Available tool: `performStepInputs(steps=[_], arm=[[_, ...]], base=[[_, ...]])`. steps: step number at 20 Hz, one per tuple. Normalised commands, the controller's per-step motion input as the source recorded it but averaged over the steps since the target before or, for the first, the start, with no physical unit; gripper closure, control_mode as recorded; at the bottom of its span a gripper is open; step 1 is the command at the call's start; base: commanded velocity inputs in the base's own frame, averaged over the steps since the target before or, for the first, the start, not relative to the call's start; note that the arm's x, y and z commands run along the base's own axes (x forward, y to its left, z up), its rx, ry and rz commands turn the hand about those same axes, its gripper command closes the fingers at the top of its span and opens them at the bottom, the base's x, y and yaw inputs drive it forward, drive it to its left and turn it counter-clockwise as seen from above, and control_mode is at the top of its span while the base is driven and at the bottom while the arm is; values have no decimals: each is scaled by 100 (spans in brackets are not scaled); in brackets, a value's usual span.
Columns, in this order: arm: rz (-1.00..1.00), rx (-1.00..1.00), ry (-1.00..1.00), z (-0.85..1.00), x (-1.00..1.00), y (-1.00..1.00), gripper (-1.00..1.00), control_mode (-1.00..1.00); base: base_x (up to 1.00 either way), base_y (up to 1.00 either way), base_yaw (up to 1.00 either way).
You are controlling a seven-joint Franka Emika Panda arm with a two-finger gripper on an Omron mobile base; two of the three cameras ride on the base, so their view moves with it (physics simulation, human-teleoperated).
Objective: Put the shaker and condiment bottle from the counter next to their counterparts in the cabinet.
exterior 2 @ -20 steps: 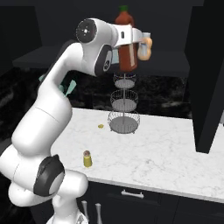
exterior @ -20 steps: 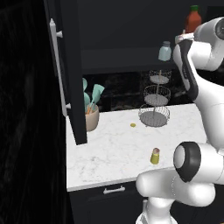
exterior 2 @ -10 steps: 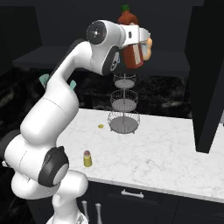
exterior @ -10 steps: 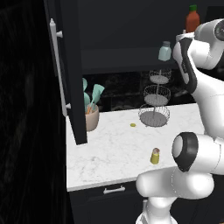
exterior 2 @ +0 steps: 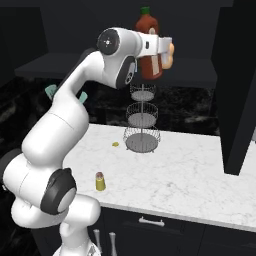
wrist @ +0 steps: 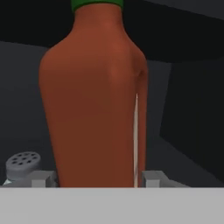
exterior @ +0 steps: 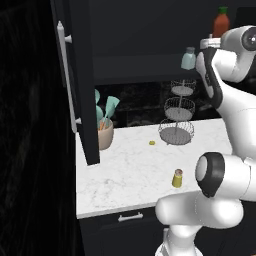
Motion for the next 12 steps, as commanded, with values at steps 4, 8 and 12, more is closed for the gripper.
performStepInputs(steps=[4, 8, 12], arm=[[-16, 28, 5, 1, 11, -13, 100, -100], [-4, 19, 3, 0, 54, -17, 100, -100], [0, 6, -4, -3, 87, -8, 100, -100]], base=[[0, 0, 0], [0, 0, 0], [0, 0, 0]])
